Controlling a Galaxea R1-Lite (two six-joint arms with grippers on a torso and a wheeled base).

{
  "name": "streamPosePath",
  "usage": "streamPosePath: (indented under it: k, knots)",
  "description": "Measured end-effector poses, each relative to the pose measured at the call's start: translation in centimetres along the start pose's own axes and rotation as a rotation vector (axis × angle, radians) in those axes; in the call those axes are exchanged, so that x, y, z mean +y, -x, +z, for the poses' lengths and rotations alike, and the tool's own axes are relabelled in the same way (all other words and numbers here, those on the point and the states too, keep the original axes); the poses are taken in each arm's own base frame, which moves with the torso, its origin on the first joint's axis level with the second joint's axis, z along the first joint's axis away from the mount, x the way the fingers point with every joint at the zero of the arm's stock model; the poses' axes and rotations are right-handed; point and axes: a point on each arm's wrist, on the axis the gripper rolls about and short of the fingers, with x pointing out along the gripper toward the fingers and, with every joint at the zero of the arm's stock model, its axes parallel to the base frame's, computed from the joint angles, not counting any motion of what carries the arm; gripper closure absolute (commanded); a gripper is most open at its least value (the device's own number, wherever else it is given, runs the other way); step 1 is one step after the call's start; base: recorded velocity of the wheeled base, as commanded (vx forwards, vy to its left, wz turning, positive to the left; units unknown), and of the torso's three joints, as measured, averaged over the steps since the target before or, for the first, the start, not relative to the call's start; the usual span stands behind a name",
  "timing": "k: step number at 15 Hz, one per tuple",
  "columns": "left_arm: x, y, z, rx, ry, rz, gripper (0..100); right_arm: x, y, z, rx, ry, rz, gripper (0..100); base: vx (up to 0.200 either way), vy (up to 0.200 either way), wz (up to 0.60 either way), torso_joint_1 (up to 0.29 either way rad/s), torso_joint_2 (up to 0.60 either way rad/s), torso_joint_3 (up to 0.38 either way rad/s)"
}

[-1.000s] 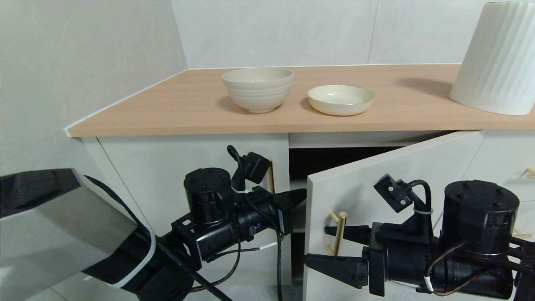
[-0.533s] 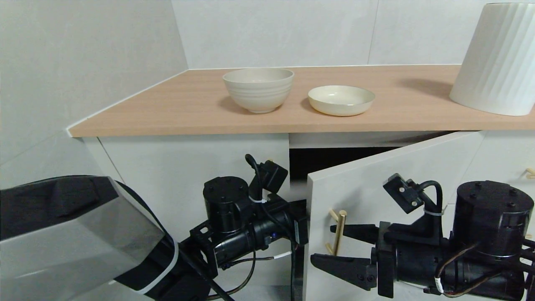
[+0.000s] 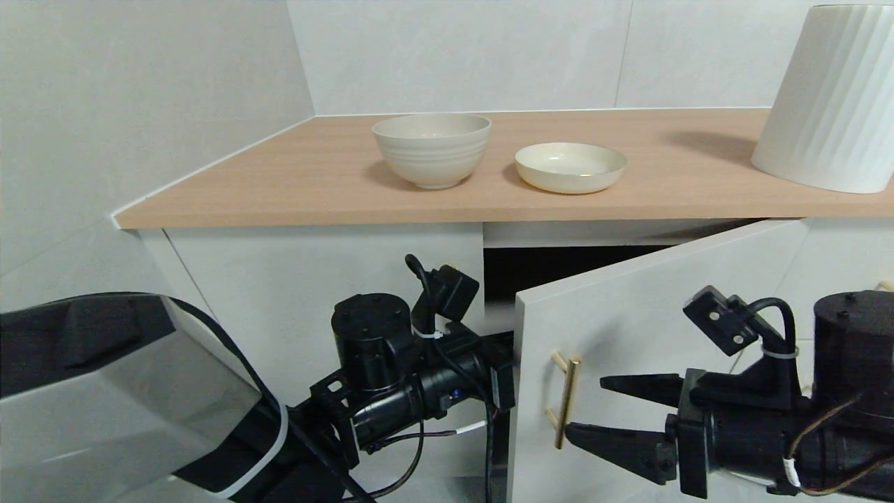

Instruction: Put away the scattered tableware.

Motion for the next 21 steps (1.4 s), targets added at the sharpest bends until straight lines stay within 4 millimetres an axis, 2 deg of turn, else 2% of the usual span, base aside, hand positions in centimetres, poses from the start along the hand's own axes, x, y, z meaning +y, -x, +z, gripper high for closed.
streamPosePath:
  k: [3, 6, 7, 13, 21]
  knots:
    - [-0.3, 0.5, 0.2, 0.011, 0.004, 0.000, 100, 1.2, 3.1, 0.1, 0.032, -0.013, 0.001, 0, 0.000, 0.000, 0.00, 0.000, 0.00, 0.000]
    - [-0.6, 0.6, 0.3, 0.016, 0.004, -0.005, 100, 1.6, 4.7, -0.6, 0.026, -0.011, 0.004, 0, 0.000, 0.000, 0.00, 0.000, 0.00, 0.000]
    - [-0.7, 0.5, 0.2, 0.022, 0.006, -0.008, 100, 1.7, 4.9, -0.8, 0.025, -0.010, 0.009, 0, 0.000, 0.000, 0.00, 0.000, 0.00, 0.000]
    - [-1.1, 0.1, 0.4, 0.031, 0.007, -0.017, 100, 1.8, 5.0, -1.1, 0.034, -0.011, 0.019, 0, -0.200, 0.000, 0.00, 0.004, 0.00, 0.005]
    - [-0.5, -2.0, 1.1, 0.041, 0.010, -0.012, 100, 1.8, 5.1, -1.3, 0.039, -0.010, 0.022, 0, 0.000, 0.000, 0.00, 0.000, 0.00, 0.000]
